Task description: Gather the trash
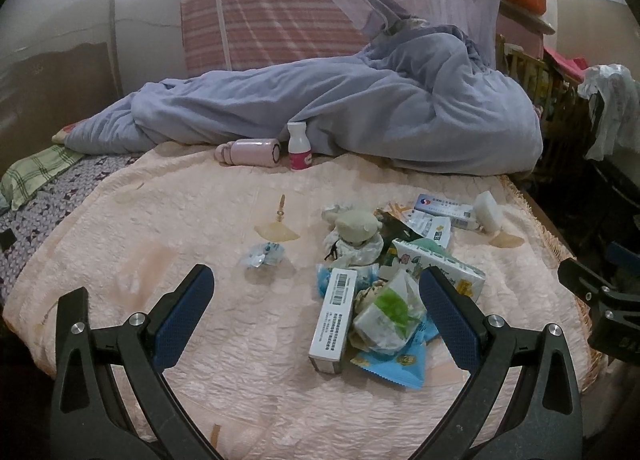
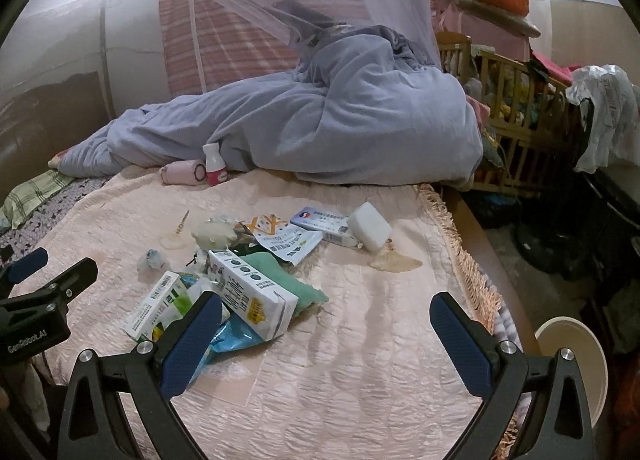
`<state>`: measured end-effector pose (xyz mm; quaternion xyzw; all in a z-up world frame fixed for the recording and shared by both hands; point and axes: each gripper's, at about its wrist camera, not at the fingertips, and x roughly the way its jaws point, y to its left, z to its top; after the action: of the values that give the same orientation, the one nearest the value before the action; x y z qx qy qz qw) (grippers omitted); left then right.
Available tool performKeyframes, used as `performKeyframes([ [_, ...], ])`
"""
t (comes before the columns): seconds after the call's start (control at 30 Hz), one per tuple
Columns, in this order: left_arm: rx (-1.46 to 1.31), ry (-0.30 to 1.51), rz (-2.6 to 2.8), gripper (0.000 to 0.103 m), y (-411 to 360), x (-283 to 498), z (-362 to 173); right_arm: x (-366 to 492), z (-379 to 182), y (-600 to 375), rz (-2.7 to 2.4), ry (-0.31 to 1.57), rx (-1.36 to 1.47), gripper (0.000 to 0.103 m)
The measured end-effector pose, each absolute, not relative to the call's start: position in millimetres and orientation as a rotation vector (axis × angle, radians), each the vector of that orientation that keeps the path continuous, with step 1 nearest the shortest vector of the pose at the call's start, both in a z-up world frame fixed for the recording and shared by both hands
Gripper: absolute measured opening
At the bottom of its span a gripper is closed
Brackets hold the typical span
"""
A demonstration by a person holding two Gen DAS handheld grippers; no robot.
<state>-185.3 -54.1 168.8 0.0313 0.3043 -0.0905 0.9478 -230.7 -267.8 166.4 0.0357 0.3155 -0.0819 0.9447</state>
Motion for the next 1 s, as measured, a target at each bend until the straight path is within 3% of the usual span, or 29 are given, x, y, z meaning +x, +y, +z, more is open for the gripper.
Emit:
performKeyframes([
  [1.0,0.021,0.666,-0.216,0.102,-54.3,-184.0,159.7,-230.6,169.3,-264.6,-0.171,0.645,0.065,0.103],
])
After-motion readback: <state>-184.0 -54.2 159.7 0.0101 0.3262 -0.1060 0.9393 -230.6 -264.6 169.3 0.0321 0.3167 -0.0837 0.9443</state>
